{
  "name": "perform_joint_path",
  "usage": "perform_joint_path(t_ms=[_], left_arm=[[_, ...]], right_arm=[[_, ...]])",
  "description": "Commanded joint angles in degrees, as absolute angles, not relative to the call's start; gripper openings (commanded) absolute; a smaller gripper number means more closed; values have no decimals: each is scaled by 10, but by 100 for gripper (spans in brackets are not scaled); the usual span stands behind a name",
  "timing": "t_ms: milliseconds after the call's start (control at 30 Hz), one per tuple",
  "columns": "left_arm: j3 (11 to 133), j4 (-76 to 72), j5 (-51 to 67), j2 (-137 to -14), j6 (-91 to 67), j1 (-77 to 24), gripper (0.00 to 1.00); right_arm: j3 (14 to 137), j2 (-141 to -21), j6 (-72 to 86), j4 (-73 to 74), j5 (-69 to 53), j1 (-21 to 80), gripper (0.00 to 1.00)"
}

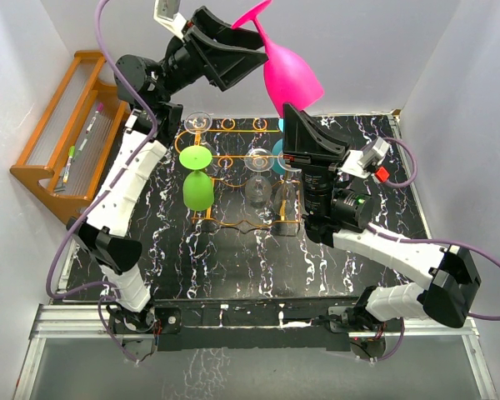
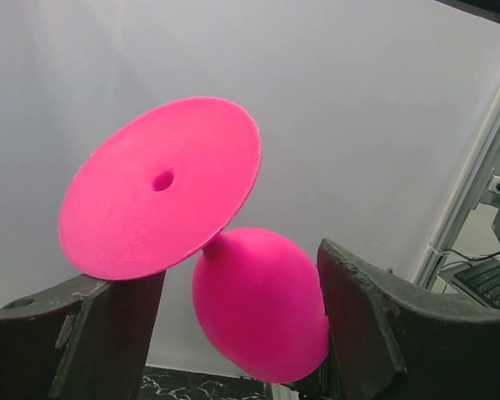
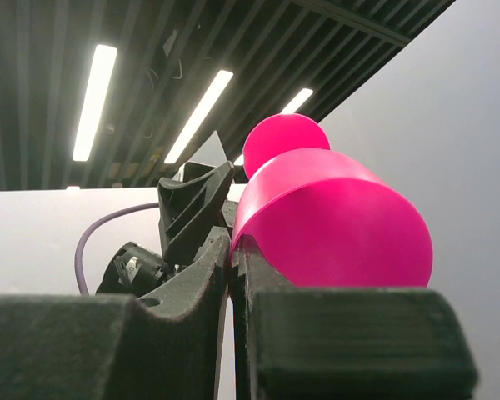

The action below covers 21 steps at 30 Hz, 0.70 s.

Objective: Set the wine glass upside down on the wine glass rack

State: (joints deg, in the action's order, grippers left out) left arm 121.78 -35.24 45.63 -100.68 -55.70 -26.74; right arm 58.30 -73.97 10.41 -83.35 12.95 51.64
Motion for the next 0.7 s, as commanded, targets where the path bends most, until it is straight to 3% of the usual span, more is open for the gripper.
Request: perform_joint_path(t_ms=[0,167,300,400,667], left_arm=[[1252,-352,454,-1015,-537,-283,68],[1275,-344,446,-1026,-526,-290,48],[1279,-337,443,-1026,-521,-294,17],[1279,-340,445,-1025,-521,-294,1],[1292,-346,450,-1029,-524,-295,0]], right_arm=[[600,-735,98,-962,103,518,8],[599,-738,104,-954,96,518,8],[599,-747,110,-958,99,518,8],[598,-752,115,-960,101,518,8],[599,-760,141,-930,94,518,8]])
